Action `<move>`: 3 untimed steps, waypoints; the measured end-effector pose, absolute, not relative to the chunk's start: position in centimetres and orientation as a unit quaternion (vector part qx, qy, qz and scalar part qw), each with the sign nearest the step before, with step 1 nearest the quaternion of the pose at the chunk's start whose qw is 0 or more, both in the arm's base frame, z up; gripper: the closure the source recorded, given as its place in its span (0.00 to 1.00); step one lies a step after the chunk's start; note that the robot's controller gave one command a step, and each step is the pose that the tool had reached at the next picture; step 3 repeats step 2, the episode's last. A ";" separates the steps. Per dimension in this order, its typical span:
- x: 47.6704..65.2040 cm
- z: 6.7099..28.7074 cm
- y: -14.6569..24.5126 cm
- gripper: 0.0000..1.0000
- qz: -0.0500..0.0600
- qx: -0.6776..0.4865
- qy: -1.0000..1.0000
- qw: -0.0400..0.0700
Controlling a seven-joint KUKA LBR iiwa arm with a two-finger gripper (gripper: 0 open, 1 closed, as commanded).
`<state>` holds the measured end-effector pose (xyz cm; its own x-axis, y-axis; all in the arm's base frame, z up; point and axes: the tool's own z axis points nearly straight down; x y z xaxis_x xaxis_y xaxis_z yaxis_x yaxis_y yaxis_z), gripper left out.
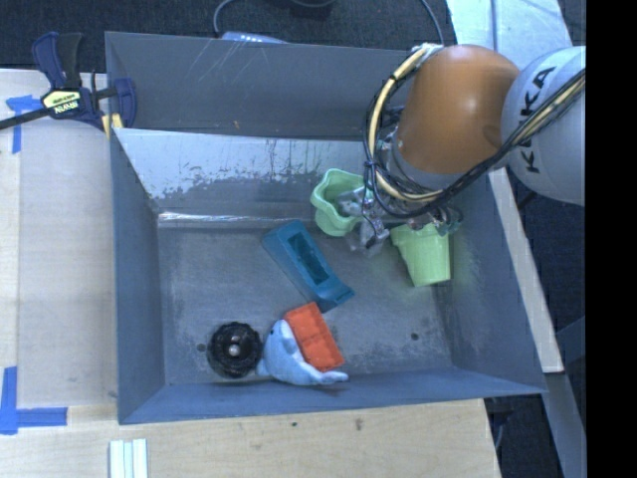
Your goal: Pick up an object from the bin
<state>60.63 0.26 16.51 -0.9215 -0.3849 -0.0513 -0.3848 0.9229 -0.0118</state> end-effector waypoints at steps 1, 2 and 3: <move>61.1 19.5 -0.6 1.00 0.001 -0.192 0.981 0.022; 60.8 25.0 -0.5 1.00 0.000 -0.192 0.981 0.023; 60.8 25.0 -0.5 1.00 0.000 -0.192 0.981 0.023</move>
Offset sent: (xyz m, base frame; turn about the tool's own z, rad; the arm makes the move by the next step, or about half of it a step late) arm -0.0044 -0.0009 0.1618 -0.0015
